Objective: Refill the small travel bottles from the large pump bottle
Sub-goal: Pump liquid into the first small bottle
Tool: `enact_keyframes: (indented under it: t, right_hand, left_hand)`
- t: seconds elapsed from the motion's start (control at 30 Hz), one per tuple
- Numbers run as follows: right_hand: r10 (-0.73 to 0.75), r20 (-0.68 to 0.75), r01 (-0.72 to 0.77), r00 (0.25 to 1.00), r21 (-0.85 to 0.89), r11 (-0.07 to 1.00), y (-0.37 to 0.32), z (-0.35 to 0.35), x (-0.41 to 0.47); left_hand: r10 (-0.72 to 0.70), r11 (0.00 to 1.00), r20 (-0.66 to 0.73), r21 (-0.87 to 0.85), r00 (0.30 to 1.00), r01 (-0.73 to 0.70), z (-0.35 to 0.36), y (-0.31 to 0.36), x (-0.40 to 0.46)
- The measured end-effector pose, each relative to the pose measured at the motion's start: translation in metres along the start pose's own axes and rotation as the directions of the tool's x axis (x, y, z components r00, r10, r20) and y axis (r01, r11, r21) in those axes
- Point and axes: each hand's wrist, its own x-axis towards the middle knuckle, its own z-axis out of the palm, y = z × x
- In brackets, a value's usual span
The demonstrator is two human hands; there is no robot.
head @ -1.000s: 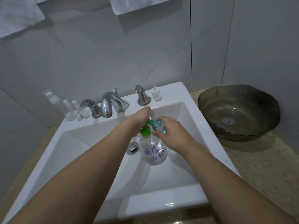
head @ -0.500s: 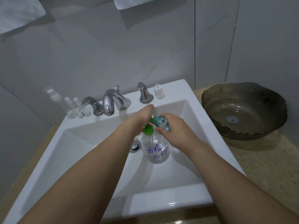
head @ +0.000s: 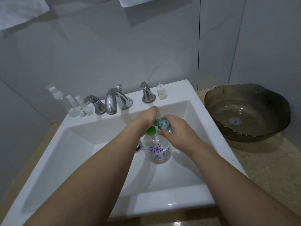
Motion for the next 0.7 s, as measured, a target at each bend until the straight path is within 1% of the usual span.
enact_keyframes:
  t: [0.13, 0.3, 0.63, 0.7]
  right_hand:
    - [0.003, 0.009, -0.003, 1.0, 0.009, 1.0, -0.001, 0.0, -0.001]
    - [-0.001, 0.013, 0.001, 1.0, 0.027, 1.0, -0.002, -0.003, -0.003]
    - [0.01, 0.011, -0.01, 1.0, 0.058, 0.998, -0.002, -0.003, -0.002]
    - [0.004, 0.001, -0.004, 1.0, 0.058, 0.998, -0.002, -0.003, -0.002]
  left_hand:
    - [-0.004, 1.0, 0.003, 0.02, 1.0, 0.004, -0.002, -0.002, 0.001]
    - [-0.028, 1.0, -0.008, 0.004, 1.0, 0.028, -0.008, 0.003, 0.001]
    - [-0.064, 0.995, 0.007, 0.08, 0.998, 0.064, -0.013, -0.001, 0.005]
    - [-0.056, 0.996, 0.002, 0.071, 0.998, 0.056, -0.013, -0.001, 0.007]
